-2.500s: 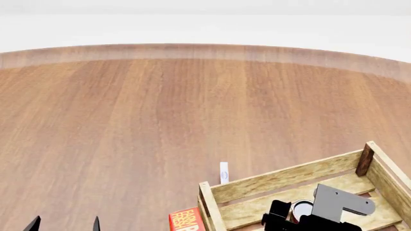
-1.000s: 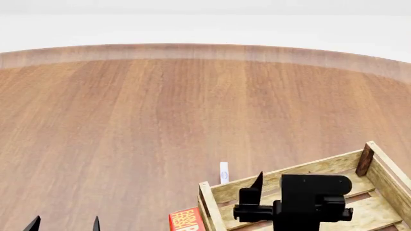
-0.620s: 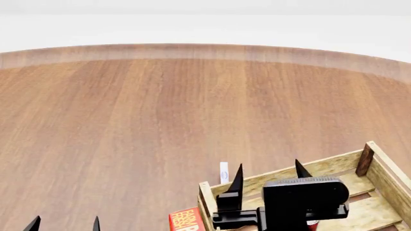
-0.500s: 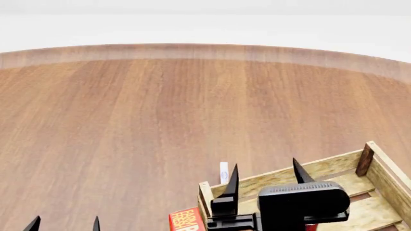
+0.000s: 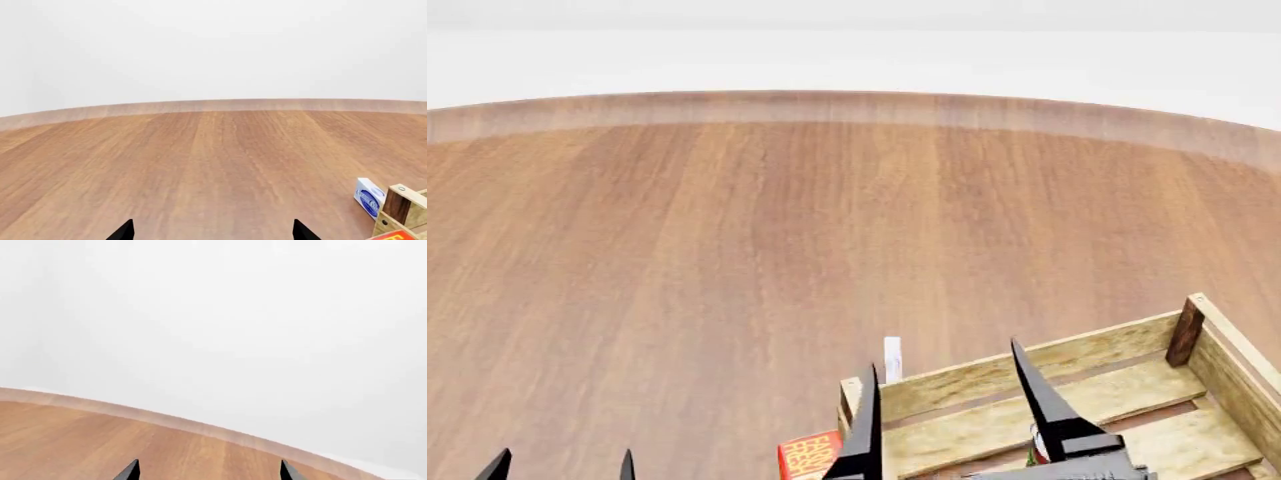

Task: Pick up the tomato sauce, and put it in the wooden tray.

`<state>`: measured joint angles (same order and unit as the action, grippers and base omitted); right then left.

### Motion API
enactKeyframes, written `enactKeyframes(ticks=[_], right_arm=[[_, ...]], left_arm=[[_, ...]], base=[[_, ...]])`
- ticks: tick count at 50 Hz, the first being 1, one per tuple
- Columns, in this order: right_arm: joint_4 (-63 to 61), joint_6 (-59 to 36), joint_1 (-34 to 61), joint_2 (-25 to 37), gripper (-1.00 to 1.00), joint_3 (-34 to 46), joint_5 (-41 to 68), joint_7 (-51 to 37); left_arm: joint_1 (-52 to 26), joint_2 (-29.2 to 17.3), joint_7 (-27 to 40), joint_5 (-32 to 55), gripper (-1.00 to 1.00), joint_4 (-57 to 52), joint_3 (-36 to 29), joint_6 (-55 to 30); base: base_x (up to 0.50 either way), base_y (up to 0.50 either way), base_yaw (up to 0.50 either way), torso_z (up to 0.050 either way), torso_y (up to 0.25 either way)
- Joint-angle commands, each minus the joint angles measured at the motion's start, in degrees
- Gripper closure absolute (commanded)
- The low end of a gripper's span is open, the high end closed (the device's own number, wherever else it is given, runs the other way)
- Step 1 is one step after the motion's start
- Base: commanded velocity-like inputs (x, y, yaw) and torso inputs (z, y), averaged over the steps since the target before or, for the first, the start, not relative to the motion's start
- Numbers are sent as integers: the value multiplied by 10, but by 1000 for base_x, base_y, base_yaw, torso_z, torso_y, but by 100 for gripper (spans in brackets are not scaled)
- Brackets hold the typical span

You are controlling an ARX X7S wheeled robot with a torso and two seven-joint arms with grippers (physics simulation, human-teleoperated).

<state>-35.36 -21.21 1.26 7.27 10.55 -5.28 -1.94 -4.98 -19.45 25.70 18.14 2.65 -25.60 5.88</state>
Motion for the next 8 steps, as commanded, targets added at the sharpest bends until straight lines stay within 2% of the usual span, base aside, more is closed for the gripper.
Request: enactKeyframes(ticks=[1, 8], right_arm=[[-69, 16, -45, 16, -100, 26, -13, -7], [-102, 27, -69, 27, -100, 46, -29, -11]], left_arm=[[0, -1, 1, 1, -100, 0, -1, 0], [-1, -1, 1, 1, -100, 0, -2, 1]], base=[[0, 0, 0, 0, 0], [0, 0, 0, 0, 0]])
